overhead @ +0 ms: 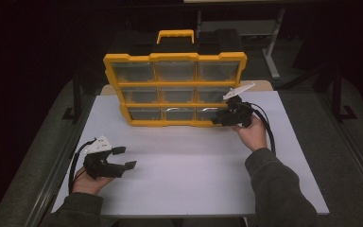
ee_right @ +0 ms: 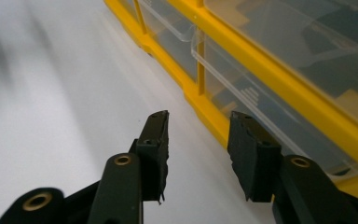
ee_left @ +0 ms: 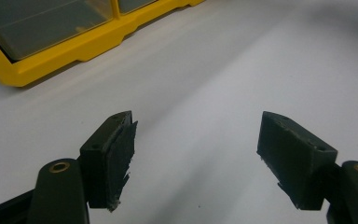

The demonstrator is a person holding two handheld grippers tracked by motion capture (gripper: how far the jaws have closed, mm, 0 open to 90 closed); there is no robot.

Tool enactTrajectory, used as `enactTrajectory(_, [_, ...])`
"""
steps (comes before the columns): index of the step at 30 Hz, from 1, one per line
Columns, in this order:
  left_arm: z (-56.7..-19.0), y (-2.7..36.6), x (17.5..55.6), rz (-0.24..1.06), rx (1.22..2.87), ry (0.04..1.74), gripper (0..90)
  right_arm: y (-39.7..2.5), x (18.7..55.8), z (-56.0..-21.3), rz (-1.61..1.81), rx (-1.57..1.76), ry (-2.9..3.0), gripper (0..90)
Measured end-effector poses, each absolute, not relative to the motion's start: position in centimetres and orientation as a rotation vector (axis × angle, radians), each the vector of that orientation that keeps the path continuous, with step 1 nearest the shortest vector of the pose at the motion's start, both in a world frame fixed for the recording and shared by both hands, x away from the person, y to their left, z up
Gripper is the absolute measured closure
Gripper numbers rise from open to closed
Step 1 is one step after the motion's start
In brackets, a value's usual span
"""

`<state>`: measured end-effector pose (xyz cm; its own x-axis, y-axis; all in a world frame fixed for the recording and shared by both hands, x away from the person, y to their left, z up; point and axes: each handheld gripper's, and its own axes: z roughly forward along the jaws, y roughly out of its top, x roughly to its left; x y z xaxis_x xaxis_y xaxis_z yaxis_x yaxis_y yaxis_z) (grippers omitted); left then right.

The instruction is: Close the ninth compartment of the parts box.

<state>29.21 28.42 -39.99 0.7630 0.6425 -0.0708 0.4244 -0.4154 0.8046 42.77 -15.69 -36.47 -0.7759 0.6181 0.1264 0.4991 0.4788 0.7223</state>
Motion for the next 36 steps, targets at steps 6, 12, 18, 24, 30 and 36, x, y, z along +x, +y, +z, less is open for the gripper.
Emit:
enactTrajectory(6, [-40.0,28.5,29.2,0.311,2.072,0.805,26.8,-16.0,42.3,-36.8,1.199,0.964,2.567,51.8])
enactTrajectory(12, [-40.1,28.5,29.2,0.309,2.072,0.814,26.5,-16.4,41.5,-36.9,1.222,0.997,2.569,48.1])
enactTrajectory(18, [-40.1,28.5,29.1,0.313,2.072,0.818,25.4,-17.1,40.7,-37.1,1.243,0.997,2.549,43.8])
enactTrajectory(24, [-40.1,28.4,29.1,0.317,2.075,0.821,24.0,-17.6,39.7,-37.2,1.239,1.004,2.527,39.4])
enactTrajectory(30, [-40.0,28.5,29.1,0.321,2.076,0.823,23.4,-18.4,39.0,-37.6,1.251,1.019,2.507,36.6])
enactTrajectory(36, [-40.0,28.8,28.9,0.33,2.071,0.828,23.1,-19.1,38.2,-37.9,1.266,1.021,2.482,33.2])
